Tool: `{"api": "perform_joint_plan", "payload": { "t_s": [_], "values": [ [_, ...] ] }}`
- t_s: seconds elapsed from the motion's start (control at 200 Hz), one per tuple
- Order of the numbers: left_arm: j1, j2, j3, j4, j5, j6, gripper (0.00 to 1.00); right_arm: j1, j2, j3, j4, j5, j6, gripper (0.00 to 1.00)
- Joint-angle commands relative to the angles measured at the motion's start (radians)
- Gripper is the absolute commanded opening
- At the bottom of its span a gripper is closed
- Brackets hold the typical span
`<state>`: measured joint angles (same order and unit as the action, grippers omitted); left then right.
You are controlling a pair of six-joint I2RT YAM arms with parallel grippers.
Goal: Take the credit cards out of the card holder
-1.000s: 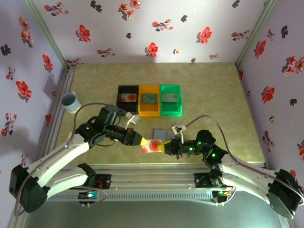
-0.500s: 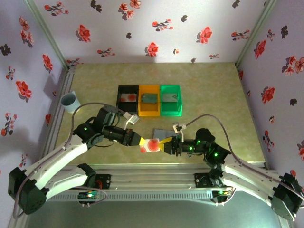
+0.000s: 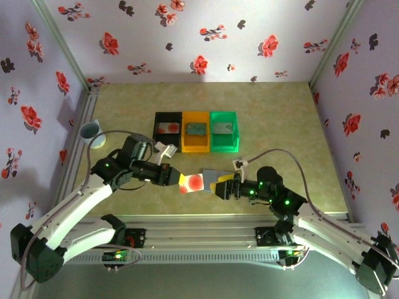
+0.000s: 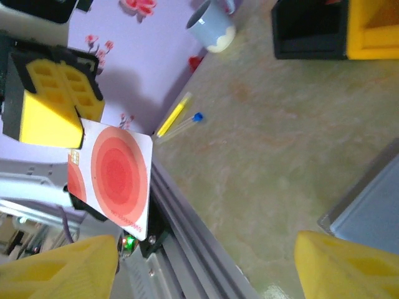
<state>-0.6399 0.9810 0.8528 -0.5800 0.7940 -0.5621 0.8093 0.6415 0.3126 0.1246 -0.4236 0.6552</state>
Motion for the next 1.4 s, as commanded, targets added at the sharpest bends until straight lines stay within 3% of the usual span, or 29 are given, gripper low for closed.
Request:
{"api": "perform_joint_plan", "payload": {
  "t_s": [0.0, 0.195, 0.525, 0.75, 0.845, 1.07, 1.395],
  "values": [
    [0.027, 0.014, 0.052, -0.095, -0.055, 0.066, 0.00, -0.008, -0.049, 0.066, -0.138, 0.117, -0.045, 0.86],
    [0.061, 0.046, 0.158, -0.233, -0.195, 0.149, 0.00, -0.009, -0.086, 0.197, -0.423, 0.289, -0.111, 0.99],
    [0.089, 0.043, 0.223, -0.282, -0.433, 0.191, 0.00, -0.009, -0.026, 0.463, -0.833, 0.640, -0.197, 0.99],
    [0.127, 0.040, 0.212, -0.237, -0.564, 0.231, 0.00, -0.007, -0.044, 0.579, -0.996, 0.846, -0.299, 0.99],
    [0.177, 0.069, 0.212, -0.223, -0.564, 0.260, 0.00, -0.009, -0.068, 0.572, -1.030, 0.923, -0.315, 0.99],
    [0.291, 0.212, 0.294, -0.228, -0.542, 0.321, 0.00, -0.009, -0.139, 0.533, -1.018, 0.977, -0.290, 0.99],
    [0.334, 0.405, 0.455, -0.242, -0.590, 0.366, 0.00, -0.008, -0.272, 0.472, -0.968, 0.954, -0.296, 0.99]
  ]
}}
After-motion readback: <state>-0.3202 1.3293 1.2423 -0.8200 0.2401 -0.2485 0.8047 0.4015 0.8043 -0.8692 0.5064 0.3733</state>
